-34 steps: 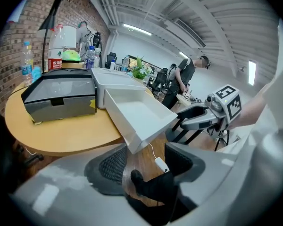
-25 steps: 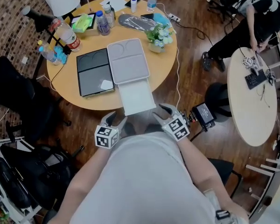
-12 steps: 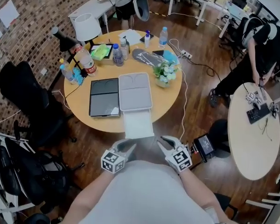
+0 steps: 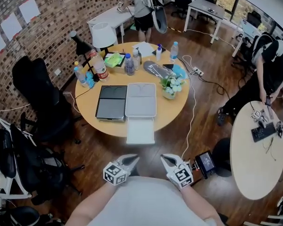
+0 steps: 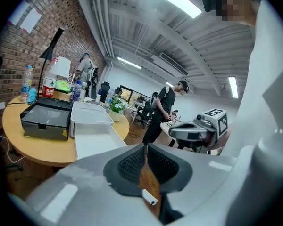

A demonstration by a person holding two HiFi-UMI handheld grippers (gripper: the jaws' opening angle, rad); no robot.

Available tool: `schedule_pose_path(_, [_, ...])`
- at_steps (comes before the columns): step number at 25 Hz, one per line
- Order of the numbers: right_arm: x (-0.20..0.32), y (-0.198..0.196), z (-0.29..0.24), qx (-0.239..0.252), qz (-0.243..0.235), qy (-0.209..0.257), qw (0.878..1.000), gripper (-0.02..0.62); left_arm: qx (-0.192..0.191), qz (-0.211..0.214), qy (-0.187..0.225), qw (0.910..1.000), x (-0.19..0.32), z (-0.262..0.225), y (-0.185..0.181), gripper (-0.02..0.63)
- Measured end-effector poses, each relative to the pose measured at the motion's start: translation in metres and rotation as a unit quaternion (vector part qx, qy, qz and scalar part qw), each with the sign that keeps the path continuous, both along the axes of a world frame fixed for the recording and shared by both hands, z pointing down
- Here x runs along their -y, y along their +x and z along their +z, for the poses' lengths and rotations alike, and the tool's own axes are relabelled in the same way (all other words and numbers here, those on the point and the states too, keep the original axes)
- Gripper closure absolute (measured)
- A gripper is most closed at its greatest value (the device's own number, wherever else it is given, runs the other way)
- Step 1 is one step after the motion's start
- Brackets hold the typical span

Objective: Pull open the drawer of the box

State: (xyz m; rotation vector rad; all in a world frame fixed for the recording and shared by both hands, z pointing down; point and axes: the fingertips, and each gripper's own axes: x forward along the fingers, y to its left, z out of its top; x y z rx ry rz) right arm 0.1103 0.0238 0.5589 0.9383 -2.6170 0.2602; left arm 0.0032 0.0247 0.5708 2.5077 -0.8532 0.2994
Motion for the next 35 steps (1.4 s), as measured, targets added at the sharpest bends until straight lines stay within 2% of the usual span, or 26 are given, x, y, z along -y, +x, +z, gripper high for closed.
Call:
schedule_pose_path(2, [-0.009, -0.006, -0.008, 0.016, -0.013, 0.003, 1.0, 0.591, 0.0, -0.008, 0.004, 1.0, -0.008, -0.003, 0.002, 0.601])
schedule_pose_path(11, [-0.055, -0.02, -0.032, 0.056, -0.082, 0.018, 0.995, 0.591, -0.004, -0.02, 0.031, 0.9993, -0.046, -0.017, 0.022, 0.601])
schedule_pose_path(19, [-0.073, -0.024, -0.052, 0.054, -0.106, 0.039, 0.992, 0.591, -0.005, -0.028, 0.057, 0.998, -0.061, -0.033, 0.029, 0.601])
schedule_pose_path(24, [-0.082, -0.021, -0.057, 0.052, -0.091, 0.039, 0.994, 0.591, -0.002, -0.028, 0.052, 0.9983, -0.076, -0.028, 0.033, 0.601])
schedule_pose_path(27, [-0.082, -0.023, -0.06, 0.054, -0.088, 0.036, 0.994, 0.591, -0.002, -0.029, 0.062, 0.9976, -0.075, -0.033, 0.03, 0.601])
schedule_pose_path(35, [-0.079, -0.05, -0.066, 0.053, -0.13, 0.057, 0.988, 0.591, 0.008, -0.056, 0.073, 0.9957, -0.07, -0.029, 0.009, 0.601])
